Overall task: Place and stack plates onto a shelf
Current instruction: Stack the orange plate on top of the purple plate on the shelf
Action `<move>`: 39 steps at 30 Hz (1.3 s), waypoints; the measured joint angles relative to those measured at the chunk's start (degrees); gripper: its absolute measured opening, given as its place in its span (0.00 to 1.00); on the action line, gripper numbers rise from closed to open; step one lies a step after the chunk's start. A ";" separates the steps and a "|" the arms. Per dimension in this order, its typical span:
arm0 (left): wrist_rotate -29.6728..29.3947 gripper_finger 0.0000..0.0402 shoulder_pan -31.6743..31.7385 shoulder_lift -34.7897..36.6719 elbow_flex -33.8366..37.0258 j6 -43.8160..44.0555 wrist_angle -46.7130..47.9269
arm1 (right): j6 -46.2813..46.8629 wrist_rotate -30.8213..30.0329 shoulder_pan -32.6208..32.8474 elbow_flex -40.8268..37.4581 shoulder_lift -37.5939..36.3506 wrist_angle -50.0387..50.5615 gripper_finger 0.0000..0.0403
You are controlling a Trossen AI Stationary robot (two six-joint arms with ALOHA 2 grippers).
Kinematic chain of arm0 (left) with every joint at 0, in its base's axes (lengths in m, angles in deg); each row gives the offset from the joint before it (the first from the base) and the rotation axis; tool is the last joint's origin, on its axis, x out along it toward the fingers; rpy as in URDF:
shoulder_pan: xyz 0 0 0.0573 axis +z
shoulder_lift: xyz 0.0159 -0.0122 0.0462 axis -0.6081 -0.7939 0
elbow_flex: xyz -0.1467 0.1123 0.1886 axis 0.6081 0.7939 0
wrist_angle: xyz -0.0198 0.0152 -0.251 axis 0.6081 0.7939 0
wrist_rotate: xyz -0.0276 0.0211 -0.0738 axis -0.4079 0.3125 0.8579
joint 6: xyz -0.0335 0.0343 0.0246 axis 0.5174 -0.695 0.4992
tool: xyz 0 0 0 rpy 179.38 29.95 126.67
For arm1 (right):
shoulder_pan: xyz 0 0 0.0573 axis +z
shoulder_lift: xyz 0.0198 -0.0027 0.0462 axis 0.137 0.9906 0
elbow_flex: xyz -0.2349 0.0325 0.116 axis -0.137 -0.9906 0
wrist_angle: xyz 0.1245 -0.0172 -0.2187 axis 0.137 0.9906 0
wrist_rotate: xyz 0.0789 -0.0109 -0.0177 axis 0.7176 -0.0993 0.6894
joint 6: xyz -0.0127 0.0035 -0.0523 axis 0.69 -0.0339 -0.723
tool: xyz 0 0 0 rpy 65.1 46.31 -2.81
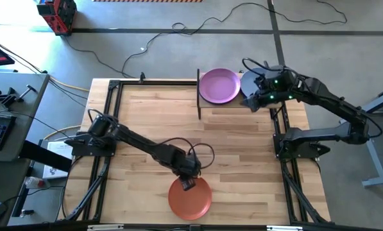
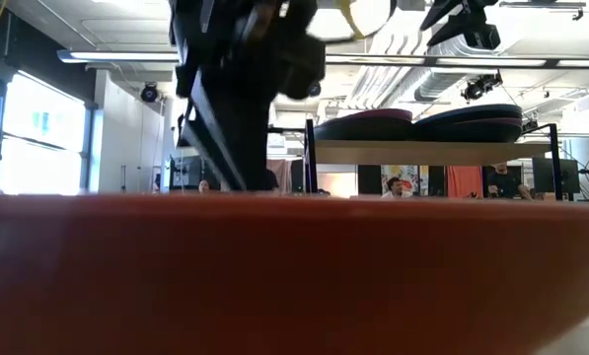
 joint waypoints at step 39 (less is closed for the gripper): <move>3.70 0.18 1.36 -3.93 0.00 -5.36 -3.03 | -2.54 -0.42 1.42 0.00 0.00 -0.31 0.27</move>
